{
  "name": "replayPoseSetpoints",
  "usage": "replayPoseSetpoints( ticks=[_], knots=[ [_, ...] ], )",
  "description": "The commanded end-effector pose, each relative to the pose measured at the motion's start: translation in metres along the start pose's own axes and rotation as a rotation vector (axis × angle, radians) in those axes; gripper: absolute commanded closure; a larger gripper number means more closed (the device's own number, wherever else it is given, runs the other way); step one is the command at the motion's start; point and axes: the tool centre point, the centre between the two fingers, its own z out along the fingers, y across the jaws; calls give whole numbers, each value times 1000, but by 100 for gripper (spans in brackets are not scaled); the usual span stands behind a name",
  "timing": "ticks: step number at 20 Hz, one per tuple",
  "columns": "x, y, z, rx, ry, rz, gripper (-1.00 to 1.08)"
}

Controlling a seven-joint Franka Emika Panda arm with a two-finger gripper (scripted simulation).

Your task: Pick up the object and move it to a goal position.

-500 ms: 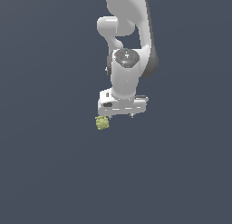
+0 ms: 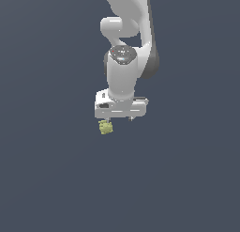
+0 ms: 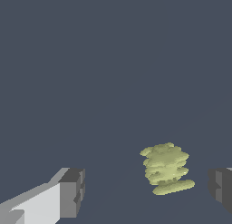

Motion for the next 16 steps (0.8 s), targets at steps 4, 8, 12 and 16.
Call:
replayPoseSetpoints(
  ticks=[4,8,12,16],
  knots=[
    [1,4,-3,-2,3,5,-92],
    [-1,7,2,0,2,-7,-92],
    [-7,15,11,3,0,-29,-92],
    [-15,26,26,9,-3,-64,-92]
  ],
)
